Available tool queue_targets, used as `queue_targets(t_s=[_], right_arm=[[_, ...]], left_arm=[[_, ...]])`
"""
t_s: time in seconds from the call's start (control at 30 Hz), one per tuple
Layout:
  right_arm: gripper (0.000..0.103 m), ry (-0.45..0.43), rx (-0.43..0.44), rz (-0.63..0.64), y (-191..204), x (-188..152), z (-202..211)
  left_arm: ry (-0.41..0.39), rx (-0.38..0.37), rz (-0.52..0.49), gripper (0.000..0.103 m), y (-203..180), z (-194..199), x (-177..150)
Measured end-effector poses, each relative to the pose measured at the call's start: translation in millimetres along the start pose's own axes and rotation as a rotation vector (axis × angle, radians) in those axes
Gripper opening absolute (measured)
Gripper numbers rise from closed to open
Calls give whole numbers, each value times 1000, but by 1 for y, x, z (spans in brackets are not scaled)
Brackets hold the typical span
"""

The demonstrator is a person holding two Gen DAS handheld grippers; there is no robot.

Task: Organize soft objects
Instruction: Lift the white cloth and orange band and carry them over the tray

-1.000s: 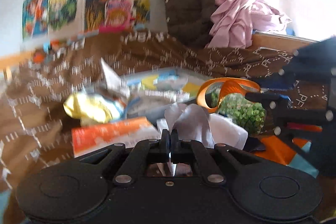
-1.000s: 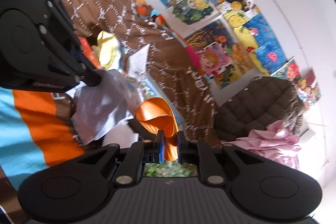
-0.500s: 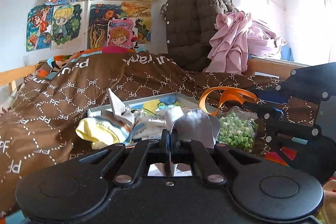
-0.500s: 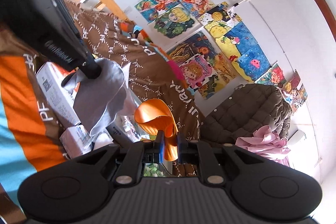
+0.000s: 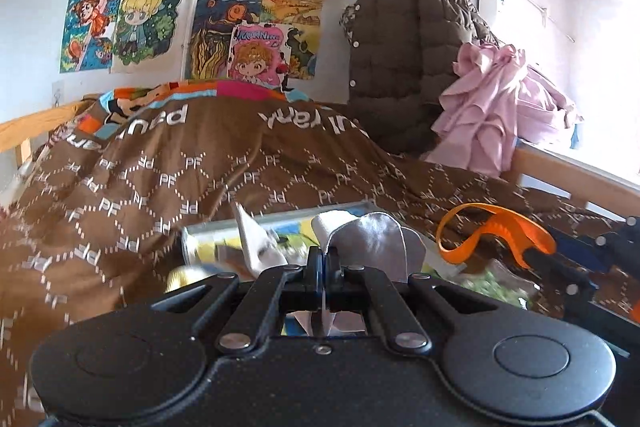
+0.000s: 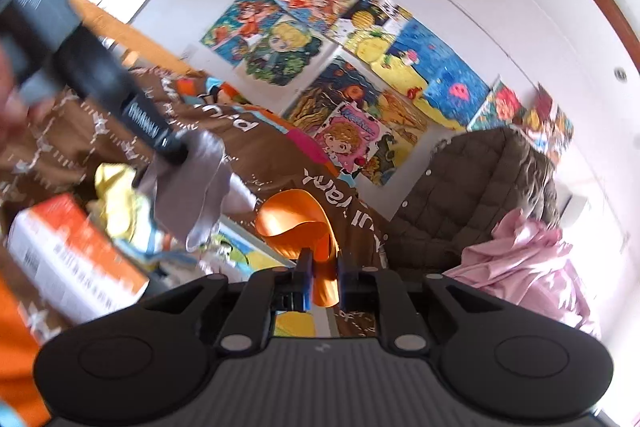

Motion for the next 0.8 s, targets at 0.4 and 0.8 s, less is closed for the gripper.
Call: queue_targets(t_s=[0.4,0.8], right_arm=[[13,54,36,-212,-4,2,-91],[13,184,137,-234,16,-14,-123]], left_arm=[[-42,20,-1,0,38,-83,0],[60,-44,47,0,66,-118,-9]])
Point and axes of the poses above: each gripper's, at about its wrist camera, not at the fingertips, and z roughly against the way its jaws point, y to its left, x to its top, the point moved 5 cm from there along -z, roughly the way its jaws point, and after that the axes turned 1 degree about y, right-handed, at the moved point
